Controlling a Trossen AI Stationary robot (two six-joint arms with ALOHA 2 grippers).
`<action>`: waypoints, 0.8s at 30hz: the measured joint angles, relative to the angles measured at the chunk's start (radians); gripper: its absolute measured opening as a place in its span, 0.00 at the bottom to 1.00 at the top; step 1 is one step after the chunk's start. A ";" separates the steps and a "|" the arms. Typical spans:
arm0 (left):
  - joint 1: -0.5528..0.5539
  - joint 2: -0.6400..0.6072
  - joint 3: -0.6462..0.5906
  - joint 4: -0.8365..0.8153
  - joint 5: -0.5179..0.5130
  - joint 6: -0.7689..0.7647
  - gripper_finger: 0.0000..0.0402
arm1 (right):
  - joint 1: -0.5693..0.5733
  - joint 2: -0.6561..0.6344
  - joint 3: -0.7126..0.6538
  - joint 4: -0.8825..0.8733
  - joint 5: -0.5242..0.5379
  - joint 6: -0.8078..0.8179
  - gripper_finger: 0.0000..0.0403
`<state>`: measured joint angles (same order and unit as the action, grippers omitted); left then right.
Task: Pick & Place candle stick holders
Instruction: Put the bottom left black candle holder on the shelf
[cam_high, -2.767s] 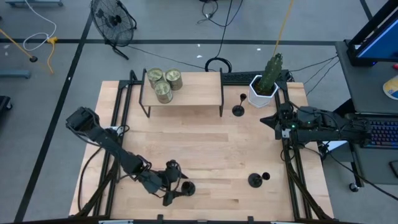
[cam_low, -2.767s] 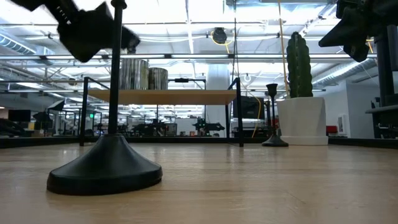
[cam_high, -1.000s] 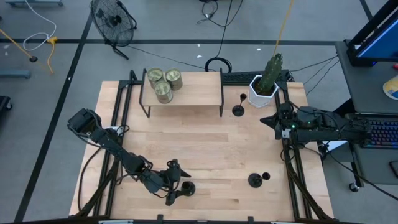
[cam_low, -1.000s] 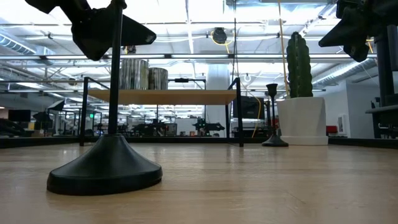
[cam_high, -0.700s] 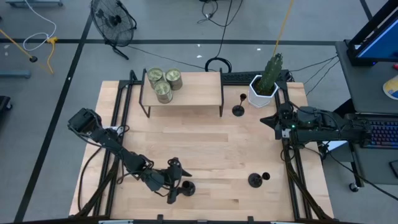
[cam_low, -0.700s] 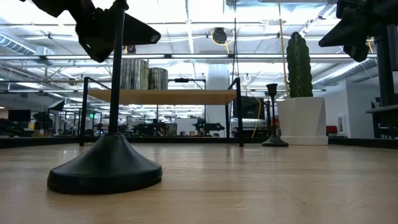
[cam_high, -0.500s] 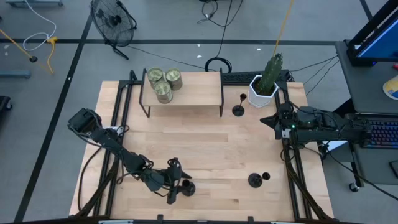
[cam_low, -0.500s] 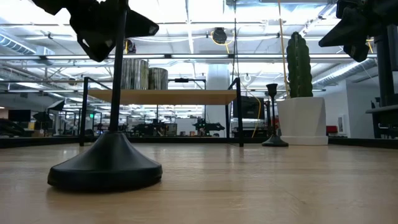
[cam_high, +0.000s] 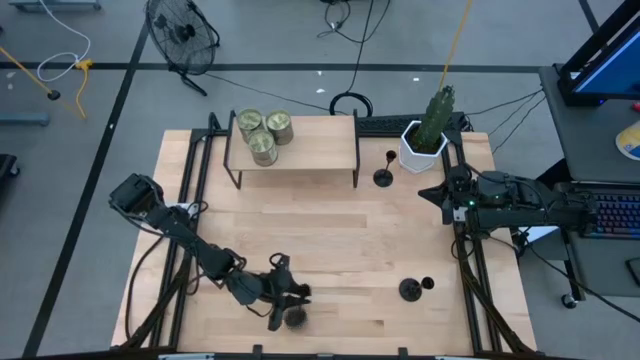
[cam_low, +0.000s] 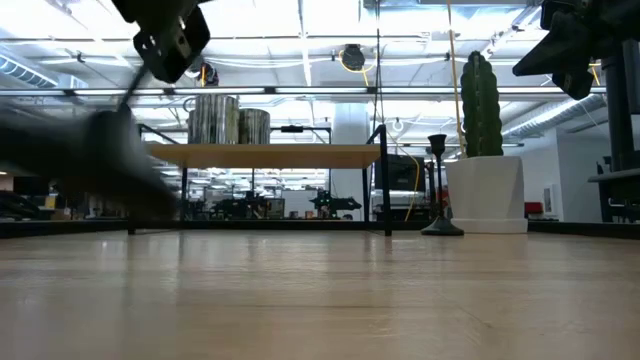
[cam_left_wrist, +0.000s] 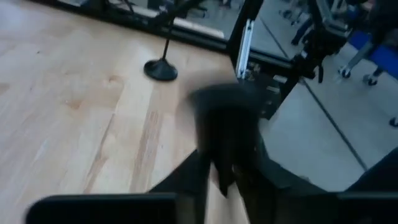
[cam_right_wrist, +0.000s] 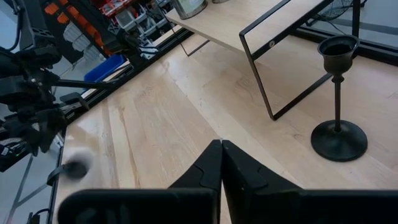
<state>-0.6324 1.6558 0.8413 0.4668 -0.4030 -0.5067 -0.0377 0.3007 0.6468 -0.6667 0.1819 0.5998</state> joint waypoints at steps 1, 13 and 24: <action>0.002 0.000 0.000 0.007 -0.004 -0.003 0.18 | 0.000 0.000 0.000 0.000 0.000 0.000 0.00; 0.059 -0.038 -0.001 0.062 0.015 -0.003 0.08 | 0.000 0.000 0.000 -0.001 0.000 -0.013 0.00; 0.132 -0.039 0.000 0.219 -0.007 0.038 0.09 | 0.000 0.000 0.000 -0.004 0.000 -0.023 0.00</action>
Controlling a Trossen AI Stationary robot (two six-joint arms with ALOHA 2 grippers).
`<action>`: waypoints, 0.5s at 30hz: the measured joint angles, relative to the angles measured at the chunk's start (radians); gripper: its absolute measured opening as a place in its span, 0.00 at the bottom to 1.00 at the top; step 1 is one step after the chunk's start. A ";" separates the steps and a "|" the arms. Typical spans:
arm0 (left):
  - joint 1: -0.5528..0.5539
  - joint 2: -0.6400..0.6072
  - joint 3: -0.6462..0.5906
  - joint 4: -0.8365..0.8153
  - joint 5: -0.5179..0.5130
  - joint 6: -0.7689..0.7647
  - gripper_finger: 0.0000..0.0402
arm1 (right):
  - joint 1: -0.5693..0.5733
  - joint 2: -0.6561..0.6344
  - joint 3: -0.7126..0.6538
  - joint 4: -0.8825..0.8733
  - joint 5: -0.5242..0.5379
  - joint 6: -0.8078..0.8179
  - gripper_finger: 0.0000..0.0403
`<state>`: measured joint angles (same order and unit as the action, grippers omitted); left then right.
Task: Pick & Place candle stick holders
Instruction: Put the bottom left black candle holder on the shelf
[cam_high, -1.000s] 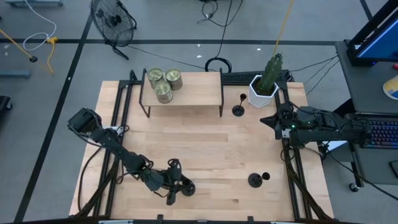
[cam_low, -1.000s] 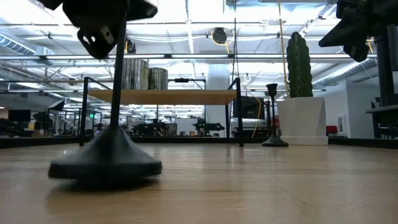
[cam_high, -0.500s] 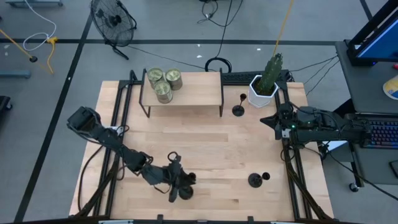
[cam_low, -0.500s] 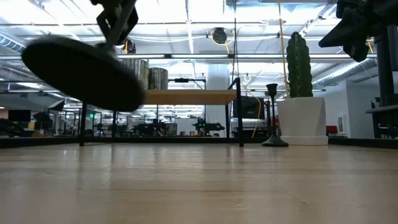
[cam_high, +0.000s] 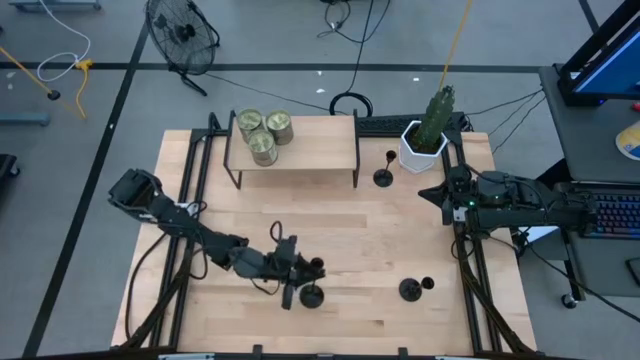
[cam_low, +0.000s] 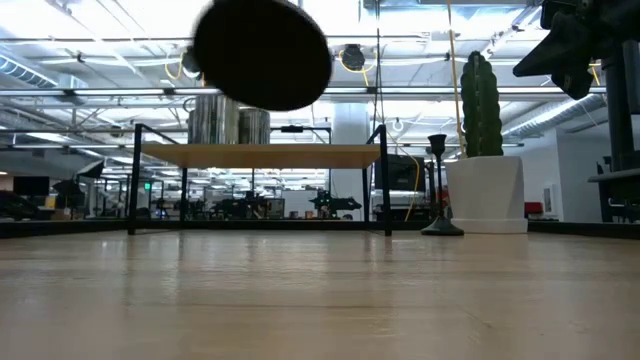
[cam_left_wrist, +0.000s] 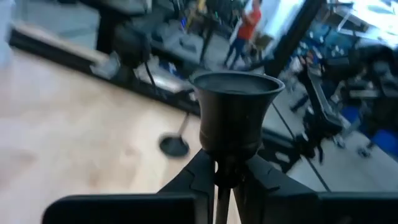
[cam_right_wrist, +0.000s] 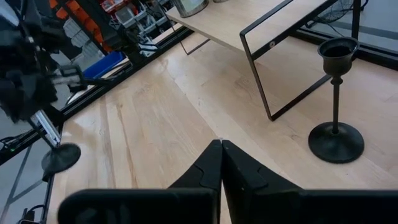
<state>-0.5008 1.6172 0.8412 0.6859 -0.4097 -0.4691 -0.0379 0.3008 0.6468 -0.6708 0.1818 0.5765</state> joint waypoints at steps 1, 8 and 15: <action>0.010 0.000 0.004 0.015 -0.007 0.019 0.08 | 0.000 0.000 0.000 0.000 0.000 -0.003 0.00; 0.093 0.000 0.098 0.023 -0.010 0.148 0.08 | 0.000 0.000 0.000 0.000 0.000 -0.020 0.00; 0.183 0.000 0.263 -0.043 -0.053 0.352 0.08 | 0.000 0.000 0.000 0.000 0.000 -0.025 0.00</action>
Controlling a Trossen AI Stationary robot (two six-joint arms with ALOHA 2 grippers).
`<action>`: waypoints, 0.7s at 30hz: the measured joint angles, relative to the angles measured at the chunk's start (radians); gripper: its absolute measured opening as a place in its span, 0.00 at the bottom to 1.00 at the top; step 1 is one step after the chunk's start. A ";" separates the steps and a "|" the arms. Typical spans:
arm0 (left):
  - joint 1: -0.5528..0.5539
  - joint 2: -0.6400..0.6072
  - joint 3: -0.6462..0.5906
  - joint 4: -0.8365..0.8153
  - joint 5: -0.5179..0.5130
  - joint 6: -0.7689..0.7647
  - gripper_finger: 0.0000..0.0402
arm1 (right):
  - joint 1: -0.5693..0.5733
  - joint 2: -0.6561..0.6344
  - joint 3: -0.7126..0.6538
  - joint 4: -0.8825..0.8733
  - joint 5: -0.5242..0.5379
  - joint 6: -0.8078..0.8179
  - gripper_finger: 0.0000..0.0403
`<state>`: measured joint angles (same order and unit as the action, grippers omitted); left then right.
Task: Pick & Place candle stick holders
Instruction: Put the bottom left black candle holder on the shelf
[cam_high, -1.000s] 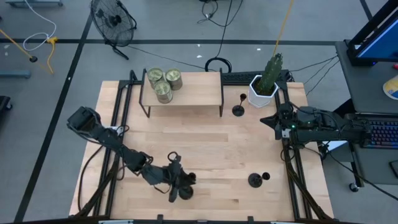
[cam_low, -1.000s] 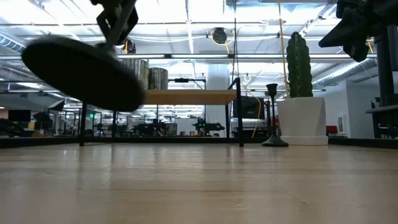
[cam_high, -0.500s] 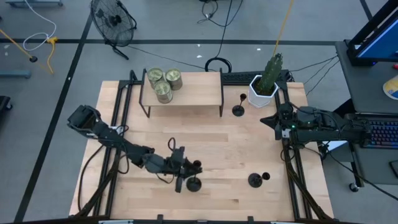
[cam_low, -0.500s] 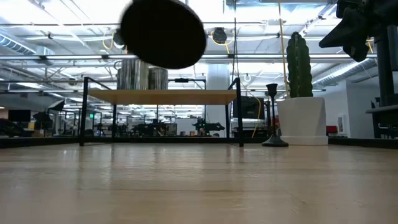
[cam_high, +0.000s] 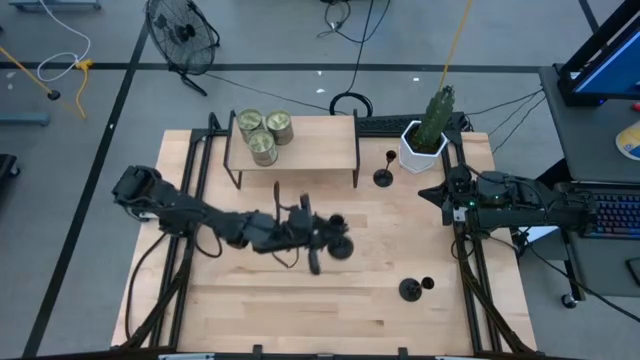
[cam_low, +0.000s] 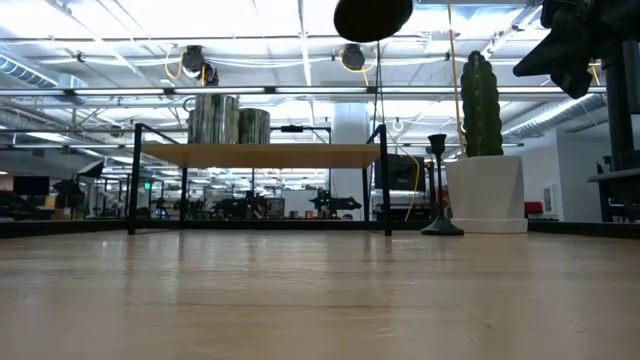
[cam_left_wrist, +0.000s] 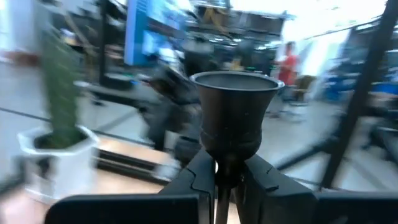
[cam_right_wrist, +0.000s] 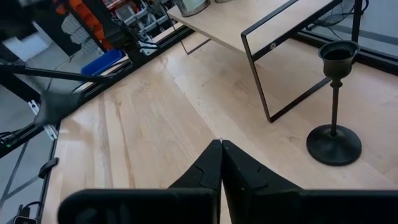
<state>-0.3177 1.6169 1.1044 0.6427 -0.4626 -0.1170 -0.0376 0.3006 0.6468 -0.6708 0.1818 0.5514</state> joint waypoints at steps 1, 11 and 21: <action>0.010 0.000 0.030 -0.034 -0.026 0.026 0.08 | 0.000 0.000 0.000 0.000 0.000 -0.006 0.00; 0.138 0.000 0.259 -0.310 -0.173 0.140 0.08 | 0.000 0.000 0.000 0.001 0.000 -0.041 0.00; 0.320 0.000 0.279 -0.295 -0.229 0.161 0.08 | 0.000 0.000 0.000 0.001 0.000 -0.041 0.00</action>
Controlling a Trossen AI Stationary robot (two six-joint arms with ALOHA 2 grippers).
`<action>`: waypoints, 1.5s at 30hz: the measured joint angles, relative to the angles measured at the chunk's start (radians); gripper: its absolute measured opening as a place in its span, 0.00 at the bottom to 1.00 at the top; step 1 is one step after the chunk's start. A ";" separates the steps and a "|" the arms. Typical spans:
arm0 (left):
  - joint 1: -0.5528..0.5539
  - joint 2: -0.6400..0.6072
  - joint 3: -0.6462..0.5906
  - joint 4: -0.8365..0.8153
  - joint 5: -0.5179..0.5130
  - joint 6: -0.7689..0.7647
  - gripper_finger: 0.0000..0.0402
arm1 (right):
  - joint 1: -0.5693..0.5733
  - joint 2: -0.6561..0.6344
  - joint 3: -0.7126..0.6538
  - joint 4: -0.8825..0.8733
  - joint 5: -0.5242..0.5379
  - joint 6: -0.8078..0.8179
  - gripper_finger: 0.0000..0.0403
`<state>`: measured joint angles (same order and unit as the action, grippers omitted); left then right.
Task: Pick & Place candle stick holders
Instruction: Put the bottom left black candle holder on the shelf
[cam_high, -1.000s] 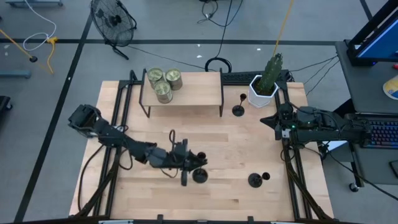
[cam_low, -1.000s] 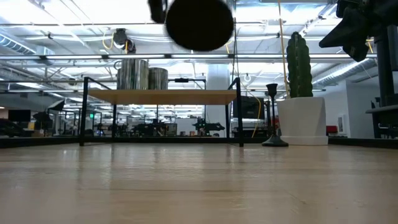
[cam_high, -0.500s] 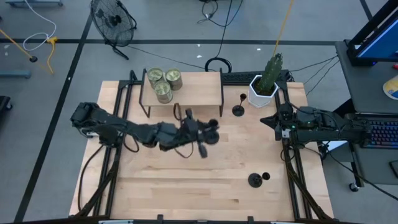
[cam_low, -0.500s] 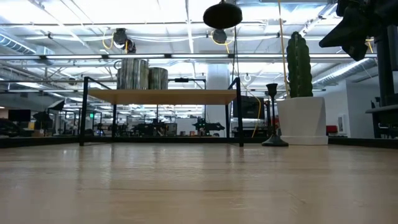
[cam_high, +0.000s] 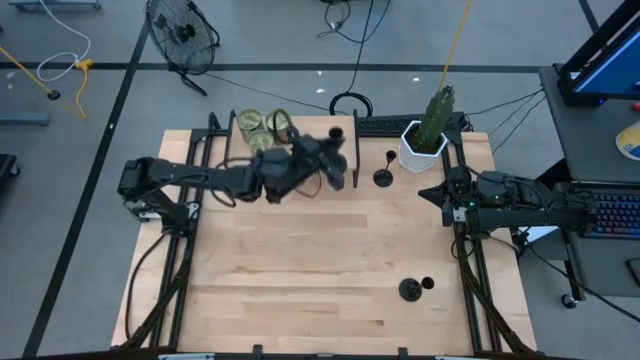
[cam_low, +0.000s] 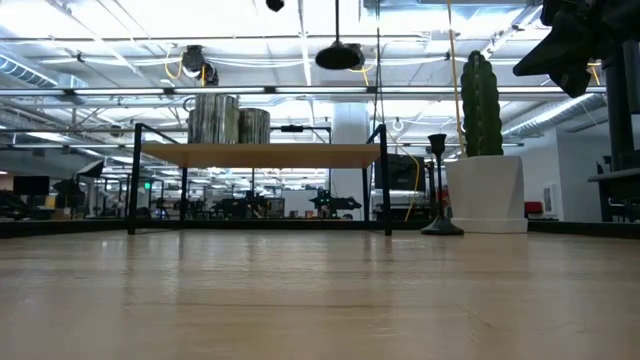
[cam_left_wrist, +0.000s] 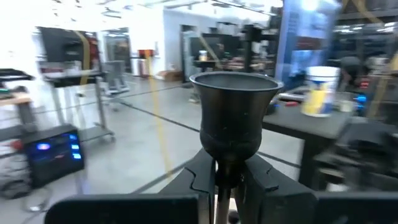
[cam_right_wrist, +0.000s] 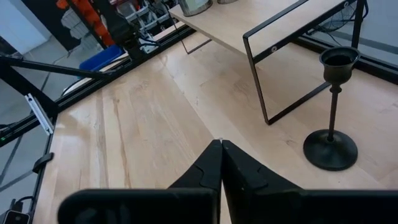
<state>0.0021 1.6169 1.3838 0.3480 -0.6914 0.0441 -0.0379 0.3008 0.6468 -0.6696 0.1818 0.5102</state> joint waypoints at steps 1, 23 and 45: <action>0.021 0.000 0.000 0.001 0.000 0.007 0.08 | 0.000 0.000 0.000 0.001 0.000 0.000 0.00; 0.297 0.094 0.000 0.123 0.044 -0.014 0.08 | 0.000 0.000 0.000 0.007 0.000 -0.002 0.00; 0.353 0.229 0.000 0.111 -0.072 -0.037 0.08 | 0.000 0.000 0.000 0.006 0.000 -0.002 0.00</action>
<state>0.3555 1.8458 1.3838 0.4590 -0.7631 0.0075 -0.0376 0.3008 0.6464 -0.6632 0.1818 0.5079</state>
